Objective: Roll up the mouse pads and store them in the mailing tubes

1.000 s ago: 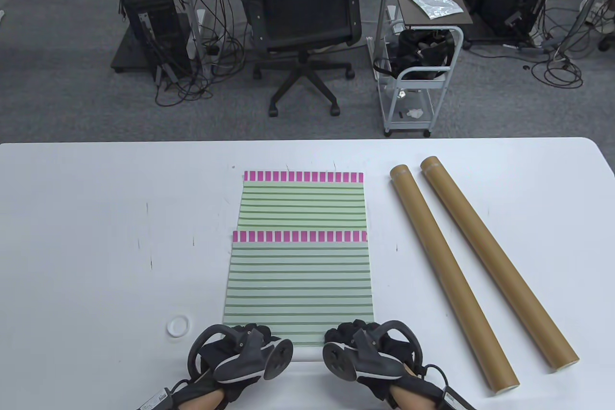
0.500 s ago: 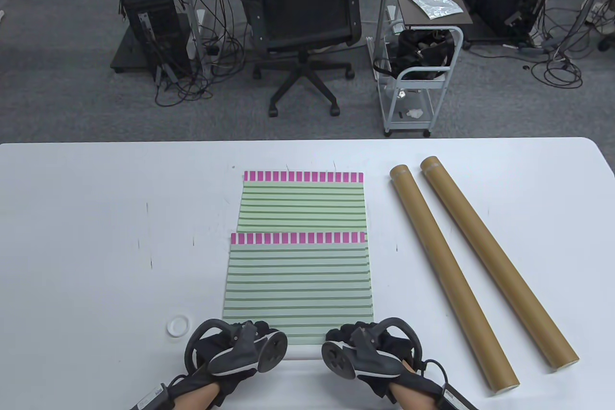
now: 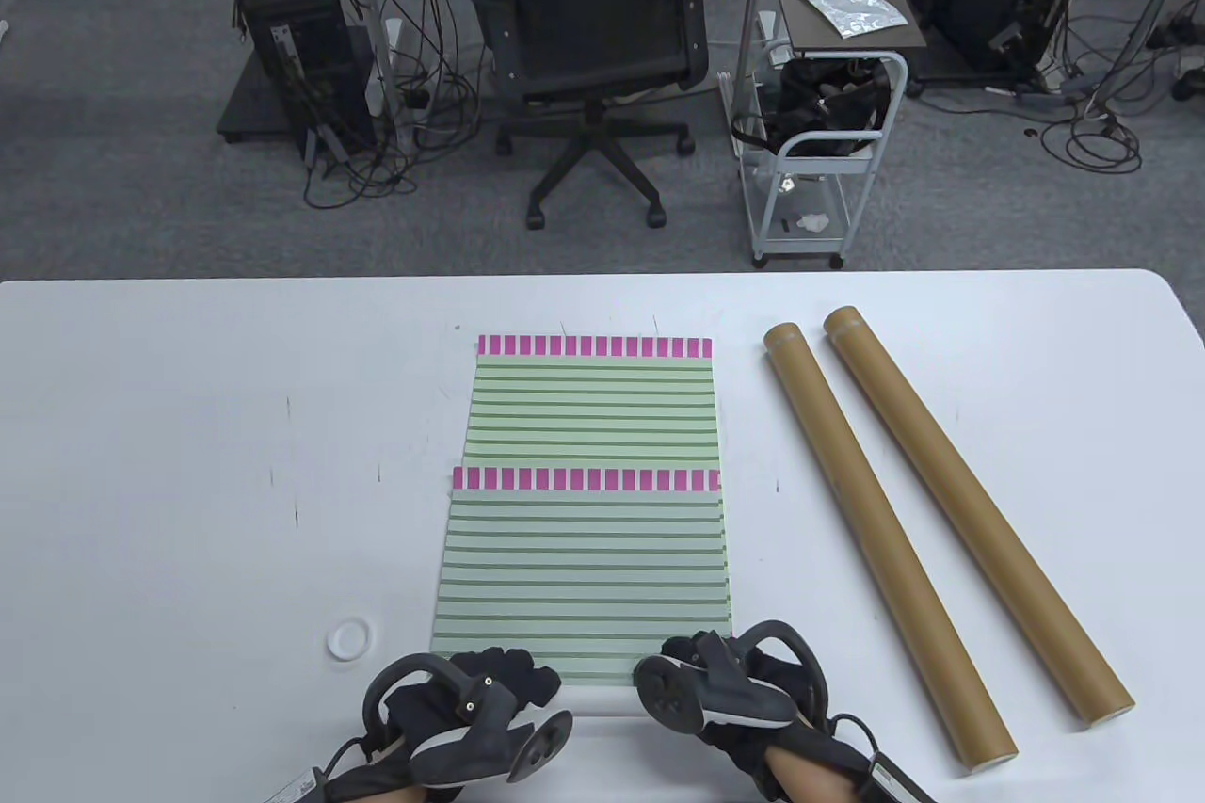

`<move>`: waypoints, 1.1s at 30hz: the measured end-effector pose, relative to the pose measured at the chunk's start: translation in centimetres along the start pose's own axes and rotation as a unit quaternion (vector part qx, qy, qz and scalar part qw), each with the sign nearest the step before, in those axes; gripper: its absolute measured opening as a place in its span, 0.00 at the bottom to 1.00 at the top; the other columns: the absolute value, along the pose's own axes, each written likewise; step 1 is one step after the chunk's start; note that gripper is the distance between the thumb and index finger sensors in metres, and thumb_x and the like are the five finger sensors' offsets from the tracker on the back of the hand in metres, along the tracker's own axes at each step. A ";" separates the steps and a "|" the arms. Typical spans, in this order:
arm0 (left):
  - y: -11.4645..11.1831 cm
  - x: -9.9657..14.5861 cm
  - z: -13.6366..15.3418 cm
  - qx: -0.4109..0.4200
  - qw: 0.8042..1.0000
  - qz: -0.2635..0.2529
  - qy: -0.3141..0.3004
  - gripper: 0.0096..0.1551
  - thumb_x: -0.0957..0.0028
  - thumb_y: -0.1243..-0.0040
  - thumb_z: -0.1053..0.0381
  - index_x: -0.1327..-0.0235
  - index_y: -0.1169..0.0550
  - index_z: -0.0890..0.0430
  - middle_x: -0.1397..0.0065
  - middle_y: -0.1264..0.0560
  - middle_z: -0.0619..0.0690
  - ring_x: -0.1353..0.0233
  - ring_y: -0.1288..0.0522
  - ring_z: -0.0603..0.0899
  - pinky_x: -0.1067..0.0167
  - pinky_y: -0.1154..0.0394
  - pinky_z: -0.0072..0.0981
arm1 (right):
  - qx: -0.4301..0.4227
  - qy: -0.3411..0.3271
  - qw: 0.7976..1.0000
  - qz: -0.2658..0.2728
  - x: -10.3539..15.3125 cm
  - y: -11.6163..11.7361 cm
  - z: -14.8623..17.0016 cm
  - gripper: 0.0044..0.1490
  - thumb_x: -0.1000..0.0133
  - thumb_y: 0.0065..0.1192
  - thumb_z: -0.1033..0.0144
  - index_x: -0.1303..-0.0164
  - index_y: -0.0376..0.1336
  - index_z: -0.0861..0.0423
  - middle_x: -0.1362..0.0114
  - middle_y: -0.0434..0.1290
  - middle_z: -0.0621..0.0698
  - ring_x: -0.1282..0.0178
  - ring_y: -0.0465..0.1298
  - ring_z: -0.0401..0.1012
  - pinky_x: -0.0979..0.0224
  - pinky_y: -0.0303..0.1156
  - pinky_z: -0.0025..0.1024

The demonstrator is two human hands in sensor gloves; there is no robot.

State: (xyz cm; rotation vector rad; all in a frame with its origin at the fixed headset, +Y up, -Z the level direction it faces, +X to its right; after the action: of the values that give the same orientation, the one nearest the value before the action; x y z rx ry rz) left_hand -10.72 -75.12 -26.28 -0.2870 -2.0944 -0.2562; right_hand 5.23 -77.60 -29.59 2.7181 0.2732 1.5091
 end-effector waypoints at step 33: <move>-0.7 0.4 1.4 0.032 0.999 -0.005 0.010 0.23 0.59 0.43 0.41 0.48 0.21 0.36 0.43 0.18 0.37 0.44 0.15 0.47 0.48 0.16 0.26 | -0.011 -0.034 0.999 -0.015 0.7 -0.6 0.0 0.32 0.57 0.60 0.56 0.40 0.68 0.46 0.44 0.78 0.44 0.50 0.81 0.39 0.43 0.78 0.33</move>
State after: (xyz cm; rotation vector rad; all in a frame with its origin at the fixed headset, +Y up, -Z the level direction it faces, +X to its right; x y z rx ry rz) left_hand -12.27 -75.34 -26.64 -0.2357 -2.0806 -0.1967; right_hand 5.52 -76.86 -29.02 2.7278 0.2919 1.4013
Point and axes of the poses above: the tracker on the back of each hand, its own z axis roughly to the little-finger side, its own x axis roughly from the fingertips to the wrist, y = z × x, the point moved 4 cm from there along -x, roughly from the wrist to the fingertips
